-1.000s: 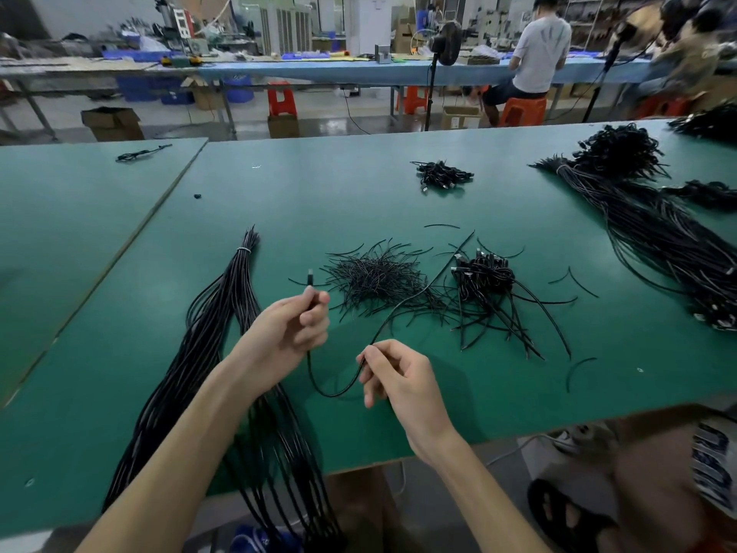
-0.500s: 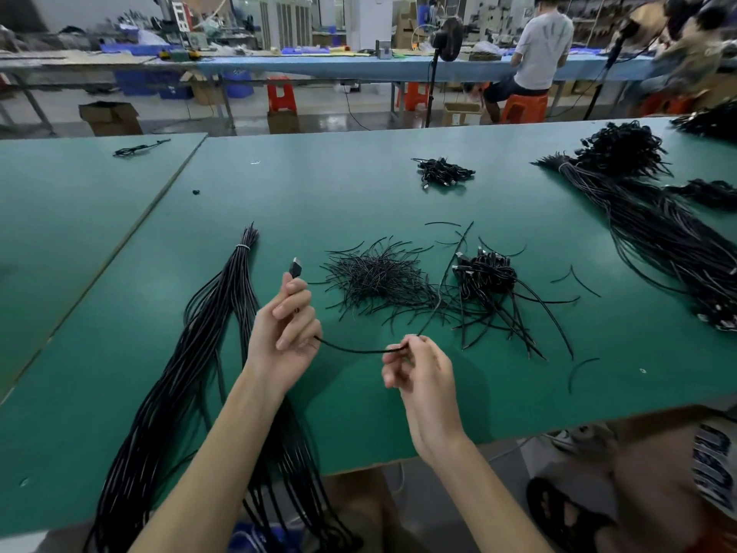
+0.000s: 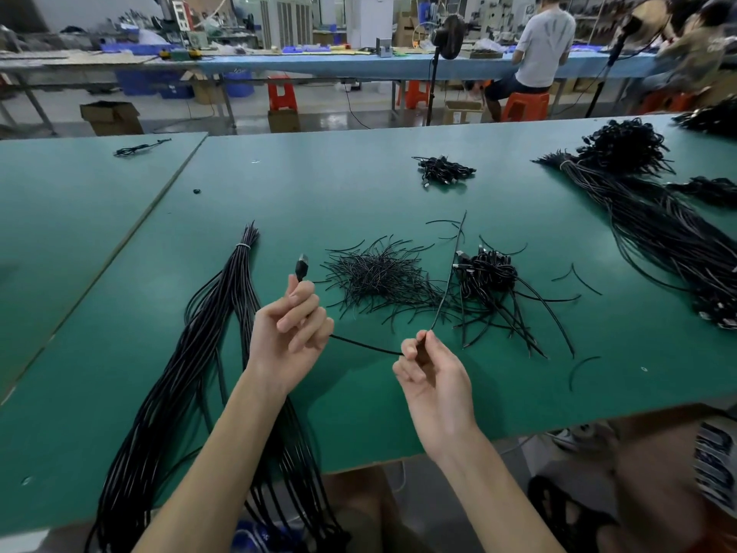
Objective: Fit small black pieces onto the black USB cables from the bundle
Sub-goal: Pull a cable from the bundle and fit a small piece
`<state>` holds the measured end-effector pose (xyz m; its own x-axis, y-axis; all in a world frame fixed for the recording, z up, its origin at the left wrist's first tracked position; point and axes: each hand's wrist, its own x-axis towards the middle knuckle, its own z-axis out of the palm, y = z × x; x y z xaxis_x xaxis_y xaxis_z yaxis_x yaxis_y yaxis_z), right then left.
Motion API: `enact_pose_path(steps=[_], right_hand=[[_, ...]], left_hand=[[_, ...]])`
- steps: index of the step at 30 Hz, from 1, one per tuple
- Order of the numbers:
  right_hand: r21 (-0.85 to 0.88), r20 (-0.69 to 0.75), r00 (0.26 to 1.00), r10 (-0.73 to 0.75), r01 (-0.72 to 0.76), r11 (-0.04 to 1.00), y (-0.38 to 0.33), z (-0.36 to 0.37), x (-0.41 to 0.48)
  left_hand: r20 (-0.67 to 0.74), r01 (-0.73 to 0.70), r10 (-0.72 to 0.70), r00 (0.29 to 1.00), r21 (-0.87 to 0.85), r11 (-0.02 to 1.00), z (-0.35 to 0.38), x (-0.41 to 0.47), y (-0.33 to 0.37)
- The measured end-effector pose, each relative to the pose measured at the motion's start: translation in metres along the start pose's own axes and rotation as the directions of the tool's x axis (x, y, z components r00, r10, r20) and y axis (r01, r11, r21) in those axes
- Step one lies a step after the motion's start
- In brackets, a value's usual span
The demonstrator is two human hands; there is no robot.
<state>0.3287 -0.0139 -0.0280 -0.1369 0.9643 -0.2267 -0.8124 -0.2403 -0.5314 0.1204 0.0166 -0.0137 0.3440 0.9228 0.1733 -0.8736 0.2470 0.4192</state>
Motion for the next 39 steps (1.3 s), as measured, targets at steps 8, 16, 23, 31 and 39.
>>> enact_pose_path(steps=[8,16,23,31,39], right_hand=[[-0.044,0.017,1.0,-0.005,0.006,0.999,-0.0018,0.0003,-0.0011],[-0.03,0.036,0.999,0.013,-0.012,0.999,-0.0008,-0.0009,-0.0021],[-0.048,0.037,0.999,0.028,-0.027,0.998,-0.001,-0.0029,-0.0028],[-0.053,0.037,0.998,0.042,-0.04,0.998,-0.0014,-0.003,-0.0027],[0.004,0.005,0.999,0.032,-0.032,0.999,-0.0035,-0.0042,-0.002]], left_hand=[[0.19,0.152,-0.163,0.968,0.07,0.986,0.0053,-0.0013,-0.0039],[-0.011,-0.062,0.064,0.998,0.128,0.99,0.0034,0.0015,-0.0016],[-0.227,-0.201,0.213,0.95,0.076,0.977,0.0042,0.0037,-0.0017],[-0.094,-0.117,0.121,0.988,0.054,0.992,0.0044,0.0004,-0.0013],[0.193,0.108,-0.161,0.968,0.261,0.959,0.002,-0.005,-0.0006]])
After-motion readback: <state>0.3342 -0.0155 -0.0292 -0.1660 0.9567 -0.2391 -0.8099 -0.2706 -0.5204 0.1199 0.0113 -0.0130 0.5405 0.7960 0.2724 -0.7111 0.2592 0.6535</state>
